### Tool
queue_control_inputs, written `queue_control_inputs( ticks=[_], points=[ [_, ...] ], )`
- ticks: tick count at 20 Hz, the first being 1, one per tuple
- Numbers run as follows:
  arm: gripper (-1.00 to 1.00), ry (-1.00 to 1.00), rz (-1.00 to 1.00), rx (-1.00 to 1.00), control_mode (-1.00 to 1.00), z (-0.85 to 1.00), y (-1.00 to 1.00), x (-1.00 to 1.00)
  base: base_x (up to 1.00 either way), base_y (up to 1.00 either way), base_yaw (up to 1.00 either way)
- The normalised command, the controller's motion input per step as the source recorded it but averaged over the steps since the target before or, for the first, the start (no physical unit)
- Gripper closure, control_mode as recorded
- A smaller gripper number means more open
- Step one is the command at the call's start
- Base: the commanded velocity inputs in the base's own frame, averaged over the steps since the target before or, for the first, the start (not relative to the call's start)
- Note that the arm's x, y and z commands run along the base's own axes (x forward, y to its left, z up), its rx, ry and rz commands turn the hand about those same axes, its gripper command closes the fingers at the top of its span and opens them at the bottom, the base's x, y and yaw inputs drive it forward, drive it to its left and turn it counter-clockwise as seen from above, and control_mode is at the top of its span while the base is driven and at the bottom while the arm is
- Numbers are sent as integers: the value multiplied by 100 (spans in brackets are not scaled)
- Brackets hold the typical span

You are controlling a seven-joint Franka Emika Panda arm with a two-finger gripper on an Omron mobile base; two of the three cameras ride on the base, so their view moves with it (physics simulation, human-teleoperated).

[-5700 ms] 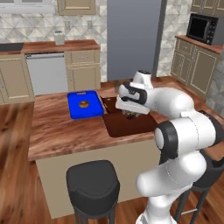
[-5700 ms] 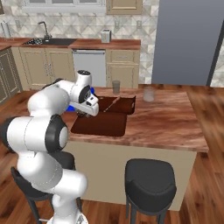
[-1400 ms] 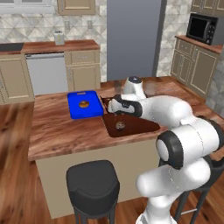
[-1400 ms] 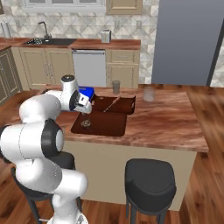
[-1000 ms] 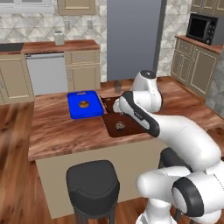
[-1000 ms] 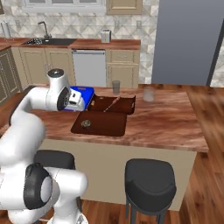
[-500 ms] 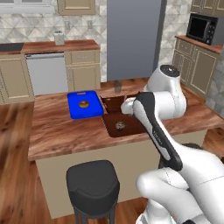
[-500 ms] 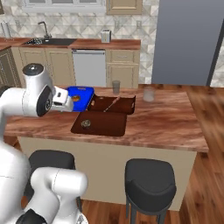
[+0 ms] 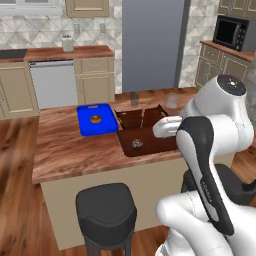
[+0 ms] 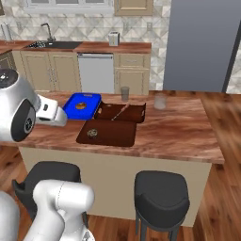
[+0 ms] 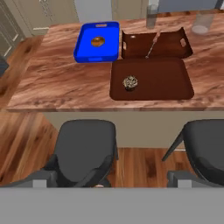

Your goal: Take the cupcake and donut from the fridge and place them on the empty tray on the dining counter.

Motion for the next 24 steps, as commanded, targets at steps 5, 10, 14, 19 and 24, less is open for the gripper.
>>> queue_control_inputs(
  ticks=[5, 10, 14, 19, 24],
  points=[
    [-100, -1, 0, 0, -100, 66, -10, -79, 0, 0, 0],
    [-100, 0, 0, 0, 100, 19, 0, -23, -46, 0, 0],
    [-100, 0, 0, 0, 100, 0, 0, 0, -3, 66, 0],
    [-100, 0, 0, 0, 100, 0, 0, 0, 41, 100, 16],
    [-100, 0, 0, 0, 100, 0, 0, 0, 4, 72, 82]
  ],
)
